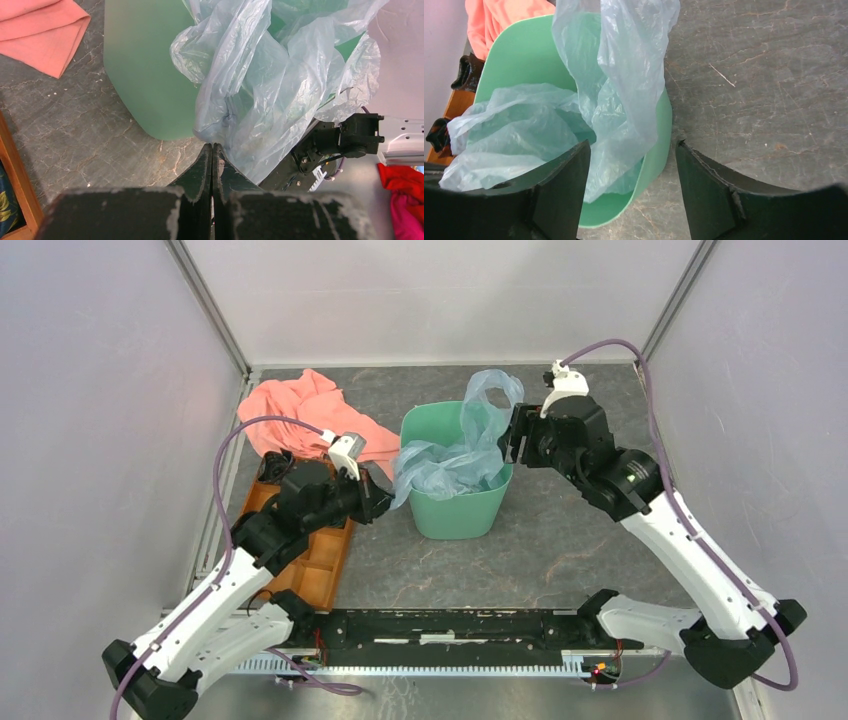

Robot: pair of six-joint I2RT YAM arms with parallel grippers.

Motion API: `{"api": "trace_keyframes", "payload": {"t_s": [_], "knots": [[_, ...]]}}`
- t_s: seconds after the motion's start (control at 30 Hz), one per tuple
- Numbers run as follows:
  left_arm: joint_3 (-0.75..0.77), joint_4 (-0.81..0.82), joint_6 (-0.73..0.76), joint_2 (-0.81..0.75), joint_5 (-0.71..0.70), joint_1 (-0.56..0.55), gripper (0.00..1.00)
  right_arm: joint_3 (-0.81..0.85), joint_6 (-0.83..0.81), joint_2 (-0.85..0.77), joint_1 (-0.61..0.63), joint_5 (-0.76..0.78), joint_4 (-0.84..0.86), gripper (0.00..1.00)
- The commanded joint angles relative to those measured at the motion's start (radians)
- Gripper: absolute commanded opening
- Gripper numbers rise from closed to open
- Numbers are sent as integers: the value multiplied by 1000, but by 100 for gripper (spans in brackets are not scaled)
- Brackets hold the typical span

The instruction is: Put the trash bags into the trash bin

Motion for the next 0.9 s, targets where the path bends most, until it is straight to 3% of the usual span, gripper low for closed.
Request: {"api": "trace_keyframes", "payload": {"t_s": [0.0,0.1,0.3,0.53,0.87], "knots": [[29,-20,37,-26,-8,-3,2,-30,38,16,3,48,157,68],[17,-20,31,-41,-36,-3,2,-74,22,-2,2,63,226,62],[41,-81,25,-57,-164,-2,2,-129,-8,-79,1,53,273,3],[46,-124,-64,-93,-294,-2,2,-322,-35,-297,2,3,240,0],[9,-200,-175,-172,-368,-1,2,-432,-88,-392,2,-104,162,0]]}}
